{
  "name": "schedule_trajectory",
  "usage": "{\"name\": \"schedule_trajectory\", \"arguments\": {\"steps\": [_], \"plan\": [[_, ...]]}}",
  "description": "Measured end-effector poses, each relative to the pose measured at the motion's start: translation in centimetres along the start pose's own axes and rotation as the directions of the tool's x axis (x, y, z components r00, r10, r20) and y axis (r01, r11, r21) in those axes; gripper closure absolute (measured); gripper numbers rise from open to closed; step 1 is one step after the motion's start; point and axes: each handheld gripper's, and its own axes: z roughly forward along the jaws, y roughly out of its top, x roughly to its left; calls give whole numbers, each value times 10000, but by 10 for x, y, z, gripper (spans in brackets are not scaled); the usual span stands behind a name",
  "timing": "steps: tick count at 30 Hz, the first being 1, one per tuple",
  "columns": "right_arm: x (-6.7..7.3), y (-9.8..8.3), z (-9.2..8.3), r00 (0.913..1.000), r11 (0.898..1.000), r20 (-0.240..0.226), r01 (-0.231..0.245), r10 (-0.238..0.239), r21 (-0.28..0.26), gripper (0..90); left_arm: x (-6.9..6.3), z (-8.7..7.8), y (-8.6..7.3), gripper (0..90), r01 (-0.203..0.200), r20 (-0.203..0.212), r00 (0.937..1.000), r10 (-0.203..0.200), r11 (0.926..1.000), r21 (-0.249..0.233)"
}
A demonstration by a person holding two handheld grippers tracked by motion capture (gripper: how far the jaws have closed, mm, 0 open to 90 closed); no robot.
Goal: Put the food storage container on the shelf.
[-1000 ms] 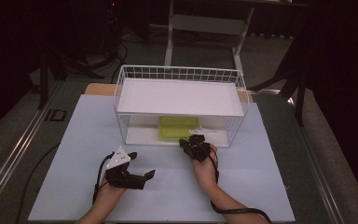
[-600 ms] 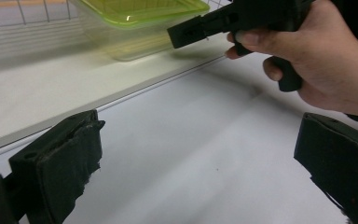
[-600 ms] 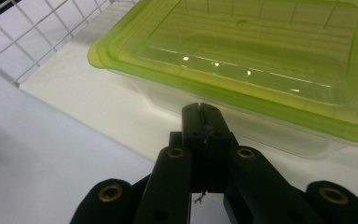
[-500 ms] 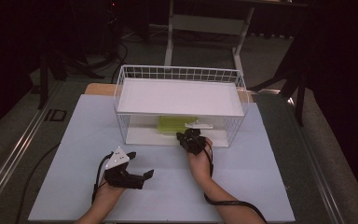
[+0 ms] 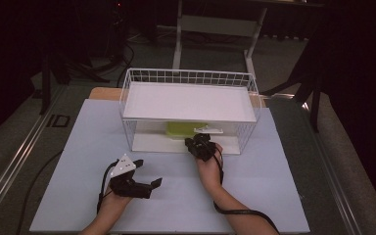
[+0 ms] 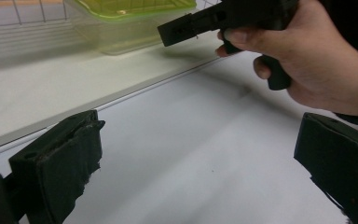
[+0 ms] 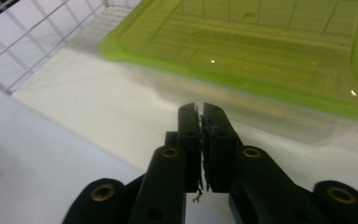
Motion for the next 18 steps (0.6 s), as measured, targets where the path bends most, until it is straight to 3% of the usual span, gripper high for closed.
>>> {"name": "schedule_trajectory", "arguments": {"steps": [4,11,14,18], "plan": [[2,-5,-13,9992,9997,-307,-247,245,-45,861,-3,0,0,16,-362,-53,9993,362,9993,-40],[4,-13,-38,9993,9999,-368,72,-78,-145,841,-4,0,2,16,-146,27,9999,146,9998,-117],[4,-14,-43,9988,9999,-490,38,-43,-114,809,-3,-1,2,16,-19,98,9999,21,9998,-195],[5,-17,-61,9985,9983,-507,162,-191,-559,677,-4,-2,4,17,-143,79,9999,145,9994,-312]]}}
